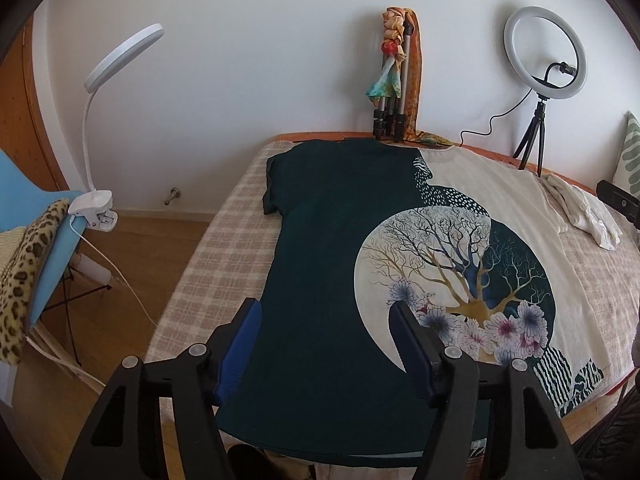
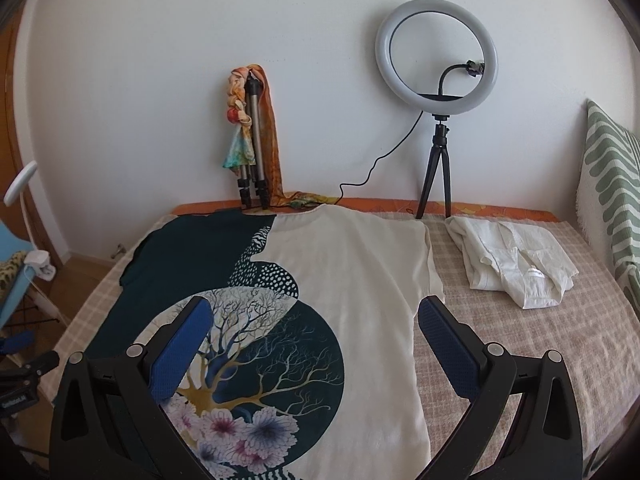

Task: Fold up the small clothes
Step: 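Move left tool to the dark green hem while right tool reaches the dark green shoulder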

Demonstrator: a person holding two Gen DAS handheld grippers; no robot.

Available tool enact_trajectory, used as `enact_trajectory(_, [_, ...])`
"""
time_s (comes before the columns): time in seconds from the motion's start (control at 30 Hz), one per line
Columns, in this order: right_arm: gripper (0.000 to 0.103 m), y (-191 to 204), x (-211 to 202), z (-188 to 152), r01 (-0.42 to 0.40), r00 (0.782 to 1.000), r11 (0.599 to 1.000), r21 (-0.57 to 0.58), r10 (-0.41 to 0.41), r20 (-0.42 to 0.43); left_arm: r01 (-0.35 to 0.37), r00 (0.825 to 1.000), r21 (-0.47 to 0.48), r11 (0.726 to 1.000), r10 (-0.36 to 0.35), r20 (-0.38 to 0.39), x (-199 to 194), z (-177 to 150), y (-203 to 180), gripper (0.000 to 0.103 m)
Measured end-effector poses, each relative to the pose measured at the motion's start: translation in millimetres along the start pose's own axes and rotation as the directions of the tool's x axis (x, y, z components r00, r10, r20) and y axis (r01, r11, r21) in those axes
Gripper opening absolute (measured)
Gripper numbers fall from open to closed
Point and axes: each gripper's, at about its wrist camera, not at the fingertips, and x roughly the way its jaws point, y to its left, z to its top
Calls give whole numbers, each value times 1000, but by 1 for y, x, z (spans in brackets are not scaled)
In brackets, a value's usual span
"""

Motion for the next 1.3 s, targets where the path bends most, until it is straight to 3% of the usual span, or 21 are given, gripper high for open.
enact_trajectory(0.13, [102, 23, 22, 3, -103, 992, 994, -48, 99, -83, 25, 999, -29, 999, -25, -20, 2, -7, 20, 58])
enact_trajectory(0.27, [98, 51, 42, 17, -223, 964, 972, -68, 210, -161, 11, 1000, -60, 998, -13, -25, 1, -12, 44, 51])
enact_trajectory(0.43, [97, 83, 60, 49, -333, 934, 940, -70, 319, -159, 41, 999, -139, 989, -44, -15, -3, -27, 77, 48])
enact_trajectory(0.53, [95, 109, 76, 66, -349, 927, 931, -105, 326, -185, 31, 999, -154, 988, -37, -31, -3, -38, 90, 48])
enact_trajectory(0.67, [89, 138, 108, 80, -386, 895, 918, -90, 349, -276, 35, 996, -171, 985, -48, -71, 4, -52, 98, 48])
enact_trajectory(0.87, [83, 182, 158, 96, -413, 859, 908, -74, 361, -363, 87, 981, -202, 975, -120, -153, 21, -67, 99, 38])
enact_trajectory(0.93, [76, 198, 173, 103, -418, 850, 906, -72, 362, -383, 99, 975, -212, 972, -137, -173, 26, -70, 99, 35])
enact_trajectory(0.97, [70, 206, 181, 105, -425, 841, 903, -67, 367, -397, 105, 972, -218, 970, -146, -182, 28, -72, 100, 34])
enact_trajectory(1.07, [69, 230, 207, 111, -460, 807, 887, -41, 399, -436, 117, 965, -232, 966, -166, -204, 35, -75, 101, 34])
enact_trajectory(1.2, [68, 262, 242, 111, -475, 791, 878, -54, 399, -464, 119, 958, -265, 957, -181, -223, 42, -78, 107, 33])
enact_trajectory(1.3, [58, 281, 274, 105, -485, 759, 874, -24, 407, -509, 123, 954, -277, 953, -191, -233, 47, -78, 109, 32])
